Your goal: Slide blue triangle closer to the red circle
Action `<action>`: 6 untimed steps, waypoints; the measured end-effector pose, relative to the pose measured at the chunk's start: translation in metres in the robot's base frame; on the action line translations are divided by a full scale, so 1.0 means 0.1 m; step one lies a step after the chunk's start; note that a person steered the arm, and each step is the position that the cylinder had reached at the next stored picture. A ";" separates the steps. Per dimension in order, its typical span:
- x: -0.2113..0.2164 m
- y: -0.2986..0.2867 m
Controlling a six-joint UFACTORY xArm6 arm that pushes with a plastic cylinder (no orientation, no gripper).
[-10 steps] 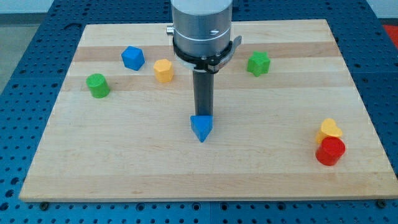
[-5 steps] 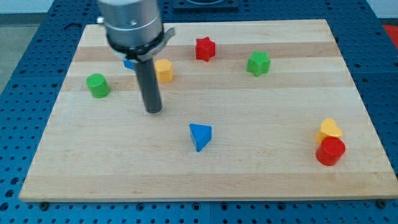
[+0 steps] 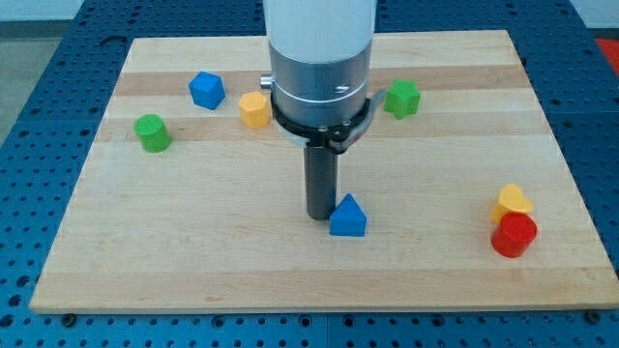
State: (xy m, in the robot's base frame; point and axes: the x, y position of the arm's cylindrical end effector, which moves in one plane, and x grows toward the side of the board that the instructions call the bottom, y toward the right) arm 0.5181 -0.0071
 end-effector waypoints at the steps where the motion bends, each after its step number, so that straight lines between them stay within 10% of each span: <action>1: 0.06 0.02; 6: 0.08 0.88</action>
State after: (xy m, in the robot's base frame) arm 0.5256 0.0805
